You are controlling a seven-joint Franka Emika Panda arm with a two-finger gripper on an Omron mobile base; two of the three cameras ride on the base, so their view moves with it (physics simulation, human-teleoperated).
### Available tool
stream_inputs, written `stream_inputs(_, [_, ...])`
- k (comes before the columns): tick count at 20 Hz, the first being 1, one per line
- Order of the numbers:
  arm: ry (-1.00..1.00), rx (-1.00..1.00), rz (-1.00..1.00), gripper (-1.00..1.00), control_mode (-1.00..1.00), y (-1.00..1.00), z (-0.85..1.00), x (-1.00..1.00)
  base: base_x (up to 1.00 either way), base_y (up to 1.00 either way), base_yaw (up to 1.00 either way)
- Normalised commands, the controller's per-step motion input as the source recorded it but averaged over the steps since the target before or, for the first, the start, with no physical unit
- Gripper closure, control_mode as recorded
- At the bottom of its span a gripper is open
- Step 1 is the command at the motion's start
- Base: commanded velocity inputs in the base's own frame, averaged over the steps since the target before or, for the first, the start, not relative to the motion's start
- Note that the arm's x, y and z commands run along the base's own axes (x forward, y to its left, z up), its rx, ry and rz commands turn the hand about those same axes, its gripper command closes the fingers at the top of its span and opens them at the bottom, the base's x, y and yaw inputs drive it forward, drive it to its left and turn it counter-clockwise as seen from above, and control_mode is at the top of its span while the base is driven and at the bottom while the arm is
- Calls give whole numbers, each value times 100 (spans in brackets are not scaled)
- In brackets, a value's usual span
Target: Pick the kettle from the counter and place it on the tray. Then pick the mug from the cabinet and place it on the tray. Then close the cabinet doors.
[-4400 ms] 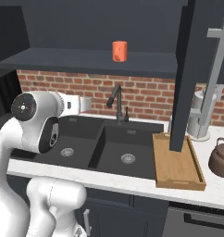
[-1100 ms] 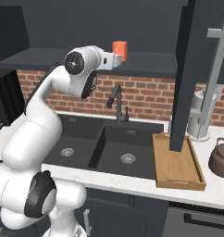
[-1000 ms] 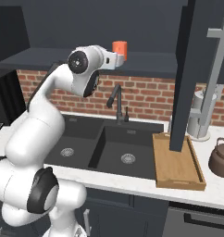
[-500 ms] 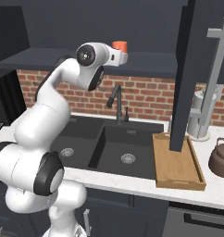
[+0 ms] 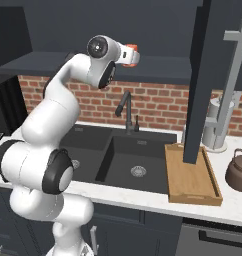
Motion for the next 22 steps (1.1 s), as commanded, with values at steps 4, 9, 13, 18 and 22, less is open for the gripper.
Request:
stream_inputs(4, [0, 0, 4, -100, -100, -15, 0, 23, 0, 0, 0])
stream_inputs(9, [0, 0, 1, -100, -100, -18, 0, 9, 0, 0, 0])
stream_inputs(13, [0, 0, 0, -100, -100, -9, -2, 4, 0, 0, 0])
stream_inputs(18, [0, 0, 0, -100, -100, 1, -3, 6, 0, 0, 0])
stream_inputs(22, [0, 0, 0, -100, -100, 6, 0, 17, 0, 0, 0])
